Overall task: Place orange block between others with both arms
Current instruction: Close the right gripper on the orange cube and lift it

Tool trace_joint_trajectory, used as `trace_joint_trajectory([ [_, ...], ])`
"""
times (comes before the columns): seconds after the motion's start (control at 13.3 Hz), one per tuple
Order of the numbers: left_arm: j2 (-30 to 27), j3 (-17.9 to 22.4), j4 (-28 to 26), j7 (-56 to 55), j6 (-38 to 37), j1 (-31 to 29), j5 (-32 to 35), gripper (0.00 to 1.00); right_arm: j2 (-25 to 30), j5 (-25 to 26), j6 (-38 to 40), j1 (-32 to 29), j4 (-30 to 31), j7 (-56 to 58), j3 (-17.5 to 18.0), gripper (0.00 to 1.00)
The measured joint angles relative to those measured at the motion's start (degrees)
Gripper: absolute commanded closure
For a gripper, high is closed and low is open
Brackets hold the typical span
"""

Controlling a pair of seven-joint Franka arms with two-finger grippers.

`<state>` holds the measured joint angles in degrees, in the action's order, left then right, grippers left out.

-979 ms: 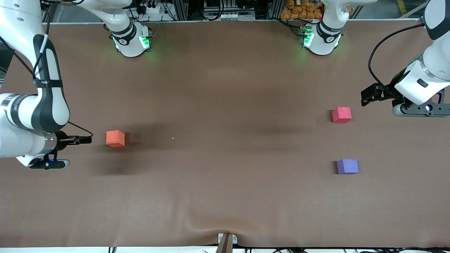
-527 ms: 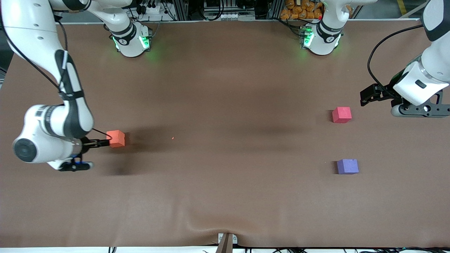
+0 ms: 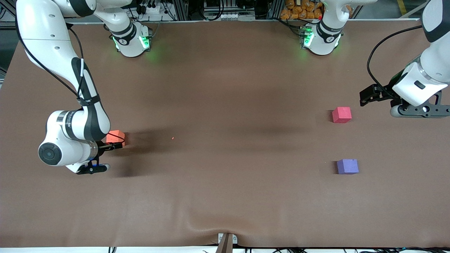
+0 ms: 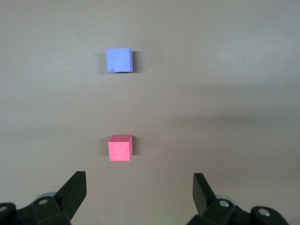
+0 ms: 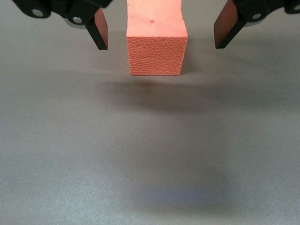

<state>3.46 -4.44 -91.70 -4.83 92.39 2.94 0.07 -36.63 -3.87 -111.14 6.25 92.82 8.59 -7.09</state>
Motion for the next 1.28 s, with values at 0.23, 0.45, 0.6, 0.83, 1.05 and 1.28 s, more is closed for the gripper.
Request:
trace_joint_trajectory([
  [0.23, 0.0, 0.0, -0.1, 0.0, 0.0, 0.0, 0.0, 0.0, -0.2, 0.0, 0.0, -0.2, 1.7, 0.1, -0.1, 0.0],
  [0.45, 0.2, 0.0, -0.1, 0.0, 0.0, 0.0, 0.0, 0.0, -0.9, 0.0, -0.1, -0.2, 3.0, 0.2, -0.1, 0.0],
  [0.6, 0.3, 0.0, -0.1, 0.0, 0.0, 0.0, 0.0, 0.0, -1.3, 0.0, -0.1, -0.2, 3.2, 0.3, -0.2, 0.0],
  [0.83, 0.5, 0.0, -0.1, 0.0, 0.0, -0.1, 0.2, 0.0, -1.4, 0.0, -0.1, -0.2, 3.9, 0.4, -0.2, 0.19],
  [1.05, 0.7, 0.0, -0.1, 0.0, 0.0, -0.1, 0.2, 0.0, -1.4, 0.0, 0.0, -0.2, 3.9, 3.5, -0.2, 0.48],
  [1.28, 0.9, 0.0, -0.1, 0.0, 0.0, -0.2, 0.2, 0.0, -1.3, 0.0, 0.1, -0.3, 3.9, 6.0, -0.3, 0.5],
])
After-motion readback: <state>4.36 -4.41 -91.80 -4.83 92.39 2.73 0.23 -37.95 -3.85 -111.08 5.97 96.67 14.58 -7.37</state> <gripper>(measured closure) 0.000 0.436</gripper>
